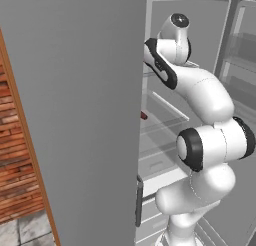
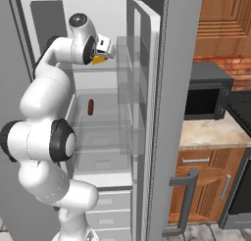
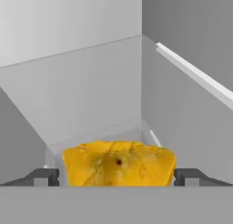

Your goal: Retrieve the sausage and cheese from the fridge and place them on the cutting board on the counter.

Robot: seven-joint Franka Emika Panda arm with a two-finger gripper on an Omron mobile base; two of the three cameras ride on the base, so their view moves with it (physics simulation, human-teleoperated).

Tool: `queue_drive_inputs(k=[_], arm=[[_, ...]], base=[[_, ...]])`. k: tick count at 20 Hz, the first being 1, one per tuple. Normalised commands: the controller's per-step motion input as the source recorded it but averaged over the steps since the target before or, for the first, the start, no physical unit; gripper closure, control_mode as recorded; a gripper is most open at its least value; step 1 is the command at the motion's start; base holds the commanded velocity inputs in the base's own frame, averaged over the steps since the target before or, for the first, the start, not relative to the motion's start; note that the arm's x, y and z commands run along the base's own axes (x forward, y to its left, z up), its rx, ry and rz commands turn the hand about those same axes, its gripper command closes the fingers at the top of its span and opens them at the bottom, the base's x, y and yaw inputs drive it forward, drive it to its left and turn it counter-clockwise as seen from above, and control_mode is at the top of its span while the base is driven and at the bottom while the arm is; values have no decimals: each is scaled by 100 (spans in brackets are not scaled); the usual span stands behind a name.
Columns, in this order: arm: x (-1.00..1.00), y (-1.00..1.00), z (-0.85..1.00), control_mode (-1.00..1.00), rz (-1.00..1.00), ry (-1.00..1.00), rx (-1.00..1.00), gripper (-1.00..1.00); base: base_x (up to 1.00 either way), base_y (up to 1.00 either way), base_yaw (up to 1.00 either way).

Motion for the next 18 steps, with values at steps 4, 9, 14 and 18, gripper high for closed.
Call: queue_drive_inputs(k=[4,9,14,18], arm=[[6,-8,-20,-100,-2,3,0,-100],[-15,-14,-35,-100,-2,3,0,-100],[-4,0,-36,-100,-1,2,0,100],[9,0,-4,-100,0,0,0,100]], base=[[0,0,0],[0,0,0],[0,0,0],[0,0,0]])
